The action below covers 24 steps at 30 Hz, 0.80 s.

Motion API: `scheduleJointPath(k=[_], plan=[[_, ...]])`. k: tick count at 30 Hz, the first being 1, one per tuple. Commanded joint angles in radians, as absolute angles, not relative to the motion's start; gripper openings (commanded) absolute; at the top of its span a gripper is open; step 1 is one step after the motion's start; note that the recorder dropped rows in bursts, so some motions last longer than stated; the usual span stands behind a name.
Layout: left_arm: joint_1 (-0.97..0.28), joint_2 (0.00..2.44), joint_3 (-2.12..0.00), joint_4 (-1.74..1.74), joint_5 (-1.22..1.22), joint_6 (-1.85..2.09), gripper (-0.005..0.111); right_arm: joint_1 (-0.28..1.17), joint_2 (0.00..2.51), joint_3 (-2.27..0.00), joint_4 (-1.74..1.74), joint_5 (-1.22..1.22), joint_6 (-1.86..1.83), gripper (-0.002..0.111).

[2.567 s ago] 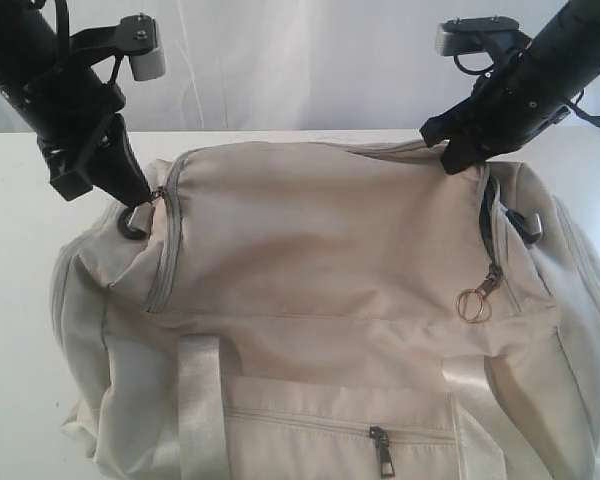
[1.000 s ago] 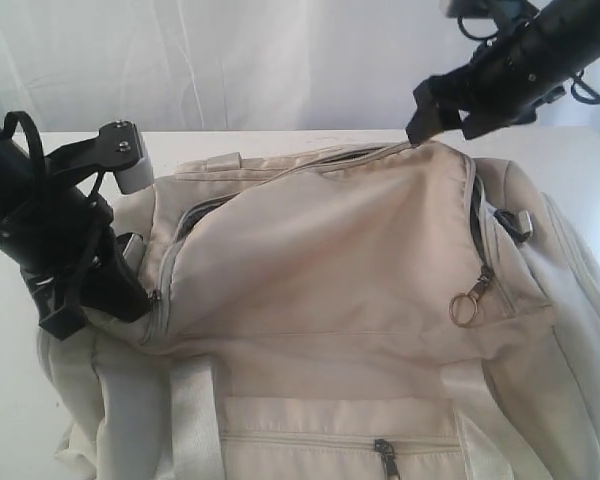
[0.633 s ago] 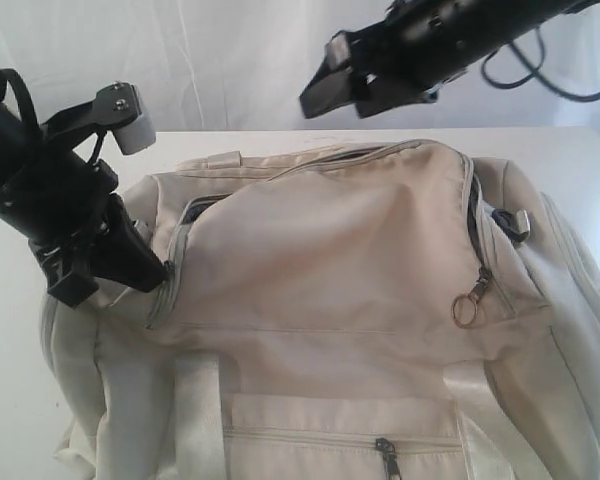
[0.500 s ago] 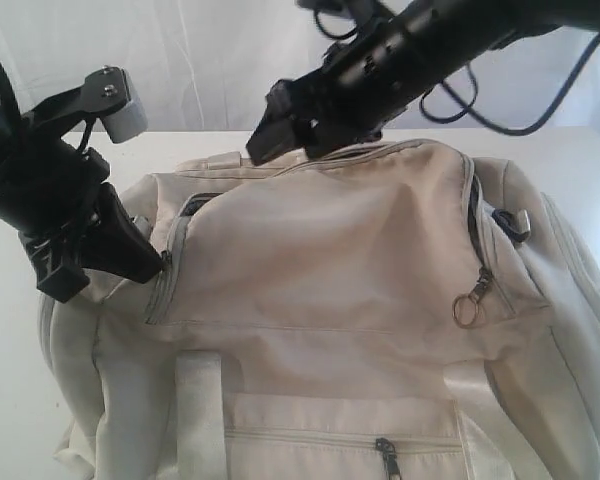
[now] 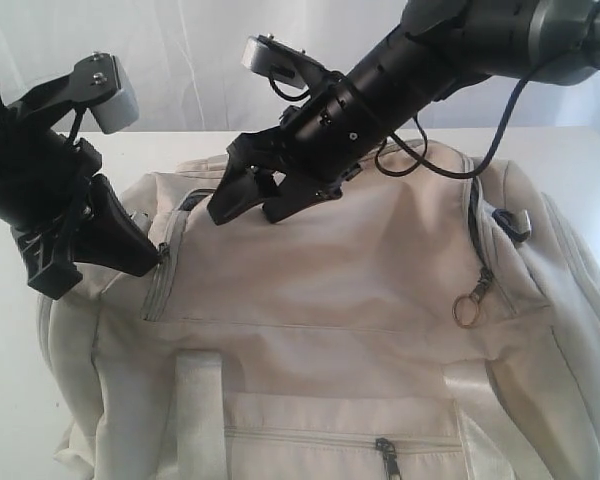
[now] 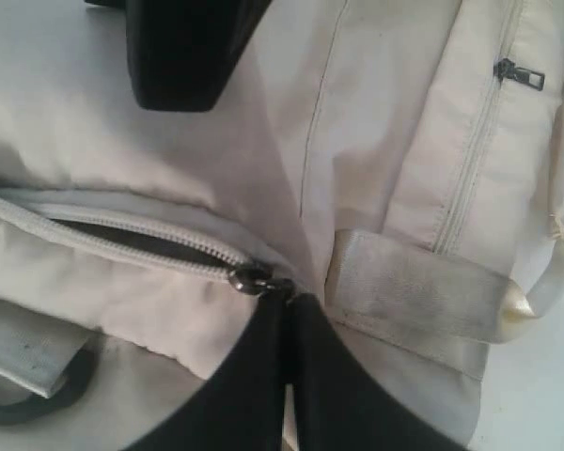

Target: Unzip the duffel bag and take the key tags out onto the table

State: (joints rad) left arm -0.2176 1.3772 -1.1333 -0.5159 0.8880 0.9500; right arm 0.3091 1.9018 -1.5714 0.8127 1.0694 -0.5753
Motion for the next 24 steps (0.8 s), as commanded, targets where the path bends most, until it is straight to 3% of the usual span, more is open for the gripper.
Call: scheduleJointPath(k=[1,14,18,24], plan=[[-0.223,1.363,-1.14,-0.544,0.92,0.941,0.0,0.323,1.903,-1.572,0.851,1.068,-0.579,0.071],[-0.223,1.363,-1.14,-0.544,0.933,0.941,0.0,0.412,1.946,-1.574,0.892,0.953,-0.59,0.072],[-0.223,1.363,-1.14,-0.544,0.933,0.941,0.0,0.412,1.946,-1.574,0.892,0.918,-0.58,0.057],[-0.223,1.363,-1.14,-0.544,0.933,0.941,0.0,0.412,1.946,-1.574,0.892,0.904,-0.58,0.021]])
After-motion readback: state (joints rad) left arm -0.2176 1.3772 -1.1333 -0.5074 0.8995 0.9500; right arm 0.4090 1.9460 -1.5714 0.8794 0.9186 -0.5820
